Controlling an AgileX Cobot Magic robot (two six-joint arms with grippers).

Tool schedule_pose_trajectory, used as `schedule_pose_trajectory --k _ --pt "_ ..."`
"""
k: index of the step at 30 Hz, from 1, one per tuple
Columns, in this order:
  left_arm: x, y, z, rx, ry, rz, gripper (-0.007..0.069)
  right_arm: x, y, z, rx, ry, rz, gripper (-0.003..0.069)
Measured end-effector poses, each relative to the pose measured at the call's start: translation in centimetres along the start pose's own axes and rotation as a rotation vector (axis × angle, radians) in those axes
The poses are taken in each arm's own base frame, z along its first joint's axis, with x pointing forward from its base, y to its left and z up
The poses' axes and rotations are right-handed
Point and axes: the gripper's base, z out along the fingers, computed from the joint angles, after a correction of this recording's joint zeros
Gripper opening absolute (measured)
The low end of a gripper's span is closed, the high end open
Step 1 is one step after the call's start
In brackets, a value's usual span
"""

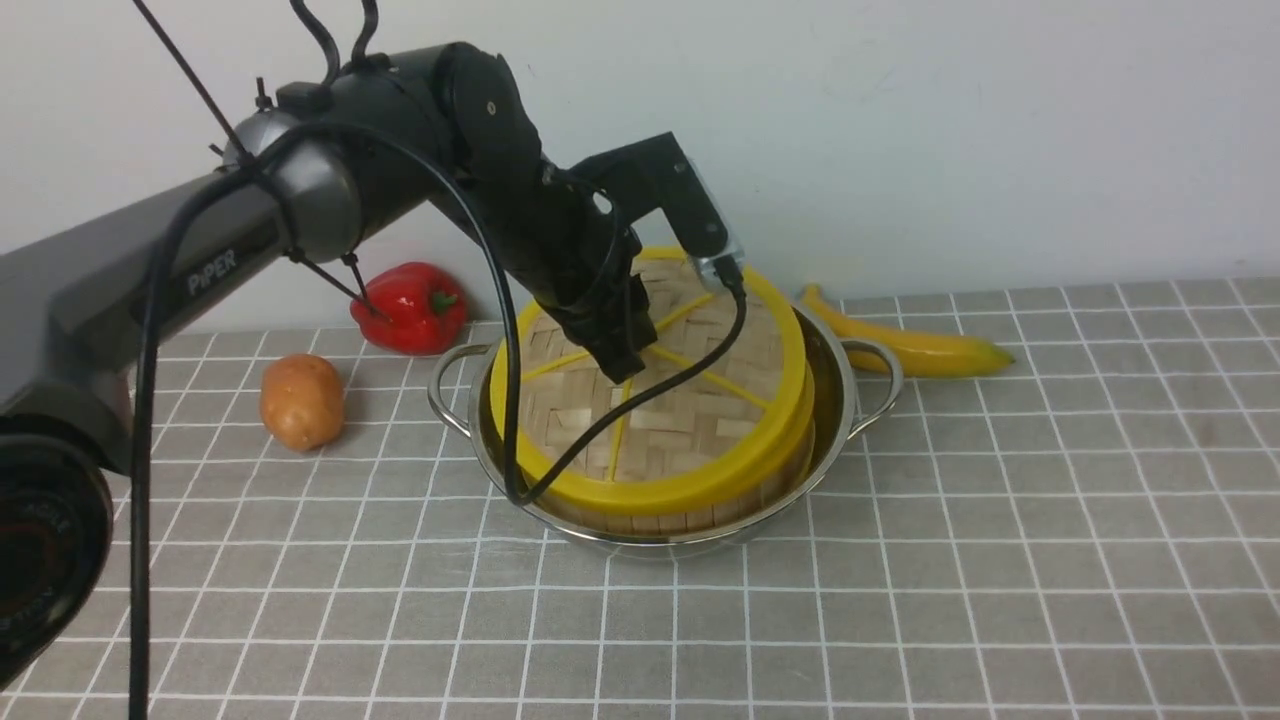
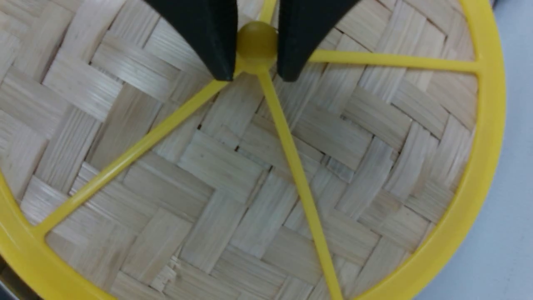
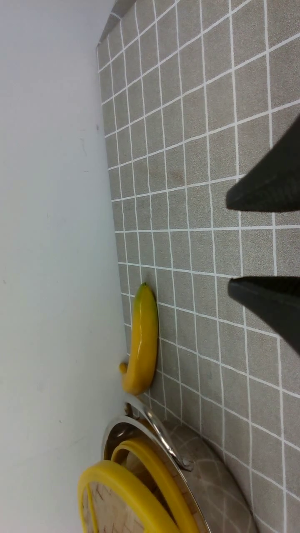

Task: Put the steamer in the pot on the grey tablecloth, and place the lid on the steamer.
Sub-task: 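Place the yellow bamboo steamer lid onto the steamer in the pot with the left gripper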

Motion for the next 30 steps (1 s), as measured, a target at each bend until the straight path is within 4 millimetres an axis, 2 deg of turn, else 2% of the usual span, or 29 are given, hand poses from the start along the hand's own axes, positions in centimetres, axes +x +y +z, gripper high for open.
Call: schedule_pose_trajectory --k 8,17,24,30 --pt "-0.1 0.1 -0.1 -0.004 -0.003 0.001 0.0114 0.0 0.0 0.0 0.0 0.0 0.0 0.024" --pt "-1.8 0.2 -1.3 -0.038 -0.048 0.03 0.0114 0.0 0.0 0.0 0.0 0.0 0.0 0.024" --pt "-1.6 -0.1 -1.4 -0.006 -0.016 0.02 0.0114 0.0 0.0 0.0 0.0 0.0 0.0 0.024" --pt "-2.6 0.4 -3.1 -0.014 -0.03 -0.006 0.0114 0.0 0.0 0.0 0.0 0.0 0.0 0.024"
